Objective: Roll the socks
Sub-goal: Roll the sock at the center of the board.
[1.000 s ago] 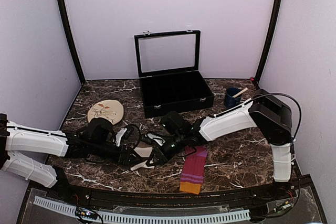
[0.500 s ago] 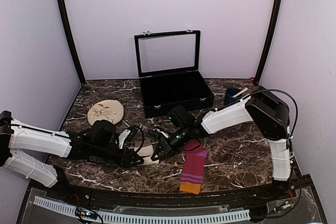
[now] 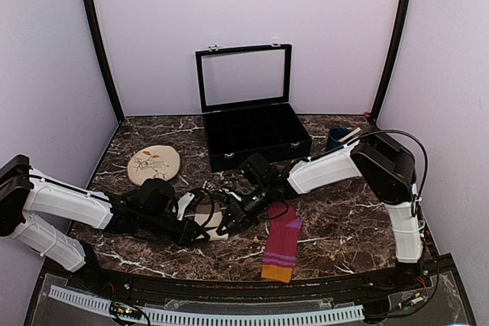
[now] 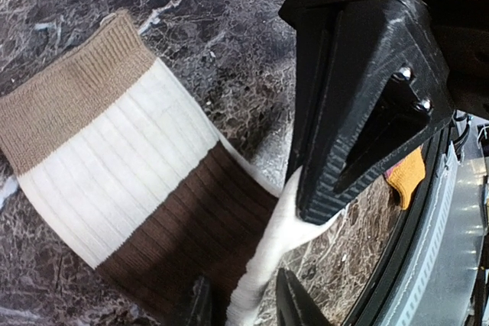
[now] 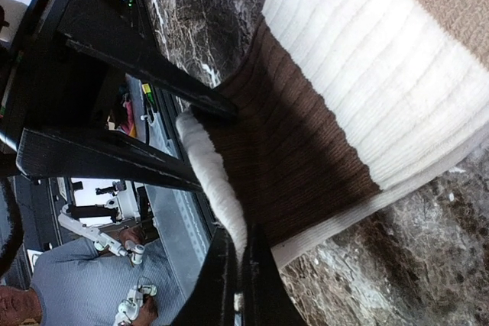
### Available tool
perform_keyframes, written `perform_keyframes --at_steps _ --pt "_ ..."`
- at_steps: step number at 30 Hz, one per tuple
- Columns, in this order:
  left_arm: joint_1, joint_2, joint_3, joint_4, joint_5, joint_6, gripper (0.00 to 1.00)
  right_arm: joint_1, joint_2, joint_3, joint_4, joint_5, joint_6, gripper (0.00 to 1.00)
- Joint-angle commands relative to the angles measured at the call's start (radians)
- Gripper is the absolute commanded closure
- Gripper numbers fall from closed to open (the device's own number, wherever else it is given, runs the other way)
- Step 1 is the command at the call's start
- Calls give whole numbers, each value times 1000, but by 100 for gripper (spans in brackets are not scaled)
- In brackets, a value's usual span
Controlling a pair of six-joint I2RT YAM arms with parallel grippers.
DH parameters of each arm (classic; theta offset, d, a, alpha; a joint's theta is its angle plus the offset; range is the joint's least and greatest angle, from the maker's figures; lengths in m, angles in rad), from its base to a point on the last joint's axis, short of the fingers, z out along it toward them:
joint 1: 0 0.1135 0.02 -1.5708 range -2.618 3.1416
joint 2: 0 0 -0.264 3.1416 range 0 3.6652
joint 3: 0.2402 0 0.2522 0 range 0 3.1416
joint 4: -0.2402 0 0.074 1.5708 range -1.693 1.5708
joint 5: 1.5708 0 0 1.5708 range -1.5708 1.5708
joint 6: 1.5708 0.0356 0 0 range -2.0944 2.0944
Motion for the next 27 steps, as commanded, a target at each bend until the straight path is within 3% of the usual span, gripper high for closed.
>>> perform_keyframes --at_steps 1,10,13,22,27 --pt "-5 -6 -23 29 -8 23 72 -4 32 39 0 -18 12 100" --pt "-5 -7 -32 27 -9 29 99 -5 50 59 -13 -19 12 100" --pt "-5 5 -20 23 7 33 100 -5 49 63 -33 -5 -8 99" --pt "33 25 7 -28 85 23 100 -11 46 75 -133 67 -127 74" --pt "92 31 8 -37 167 5 100 -17 28 65 -153 100 -195 69"
